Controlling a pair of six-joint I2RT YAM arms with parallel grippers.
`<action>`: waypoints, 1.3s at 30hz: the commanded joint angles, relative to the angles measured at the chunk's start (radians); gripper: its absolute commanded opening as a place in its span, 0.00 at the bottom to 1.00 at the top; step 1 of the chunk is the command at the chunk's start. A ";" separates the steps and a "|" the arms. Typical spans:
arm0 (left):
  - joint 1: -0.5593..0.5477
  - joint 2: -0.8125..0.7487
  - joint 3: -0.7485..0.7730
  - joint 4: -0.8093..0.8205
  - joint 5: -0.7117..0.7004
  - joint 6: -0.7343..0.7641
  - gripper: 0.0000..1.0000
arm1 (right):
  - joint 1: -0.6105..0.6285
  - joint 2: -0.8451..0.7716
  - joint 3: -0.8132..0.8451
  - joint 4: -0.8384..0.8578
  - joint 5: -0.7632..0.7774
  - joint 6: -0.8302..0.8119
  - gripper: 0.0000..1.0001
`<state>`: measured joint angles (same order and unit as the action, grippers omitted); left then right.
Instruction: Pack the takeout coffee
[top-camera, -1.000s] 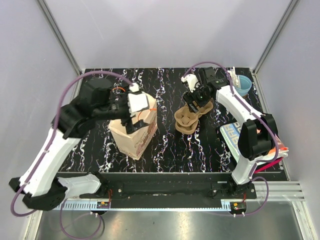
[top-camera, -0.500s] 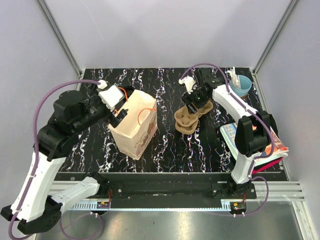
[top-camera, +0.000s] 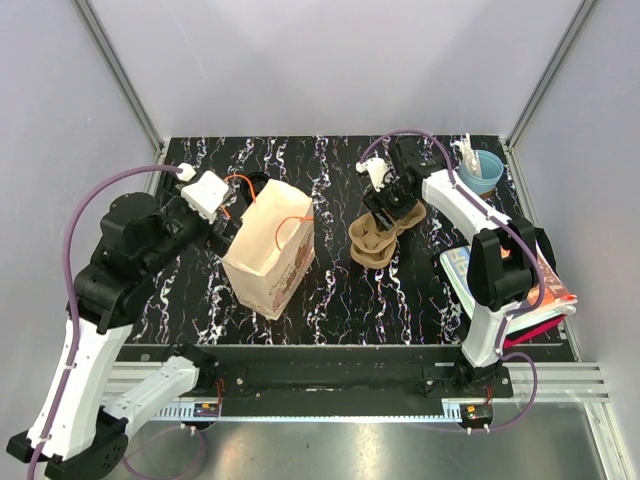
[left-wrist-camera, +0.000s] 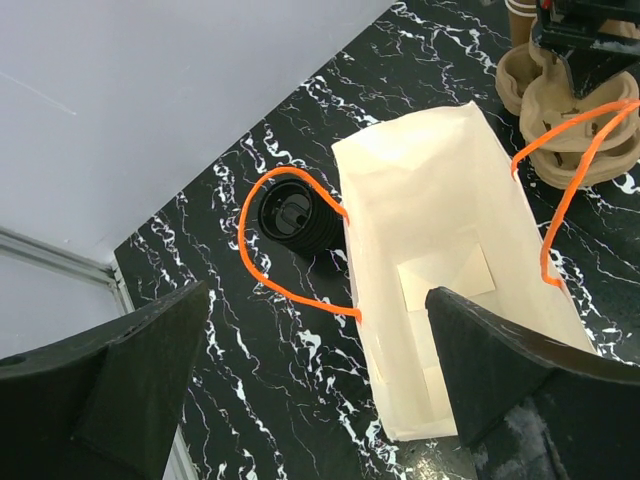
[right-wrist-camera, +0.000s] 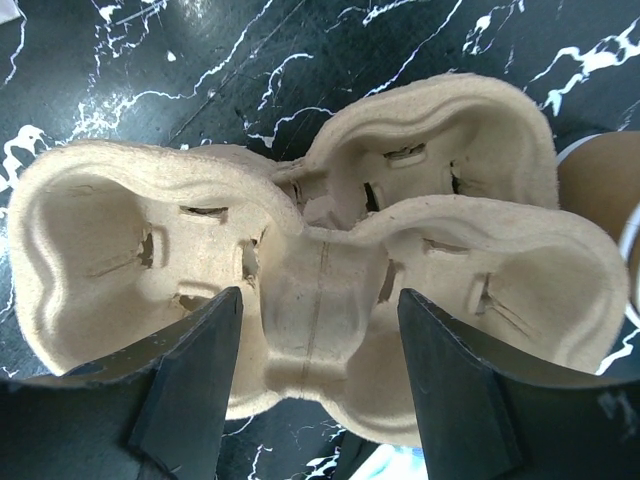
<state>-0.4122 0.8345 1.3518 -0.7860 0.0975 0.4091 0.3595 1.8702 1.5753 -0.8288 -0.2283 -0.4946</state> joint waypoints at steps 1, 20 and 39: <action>0.019 -0.018 -0.005 0.068 0.005 -0.032 0.99 | 0.010 0.009 -0.004 -0.001 -0.008 -0.004 0.69; 0.039 -0.006 0.003 0.067 0.025 -0.050 0.99 | 0.019 -0.020 0.086 -0.096 0.047 0.011 0.47; 0.090 0.090 0.127 0.126 -0.145 -0.099 0.99 | 0.203 -0.083 0.673 -0.283 0.253 -0.021 0.44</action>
<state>-0.3408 0.9081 1.4086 -0.7464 0.0147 0.3183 0.5018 1.7969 2.1063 -1.0748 -0.0692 -0.4938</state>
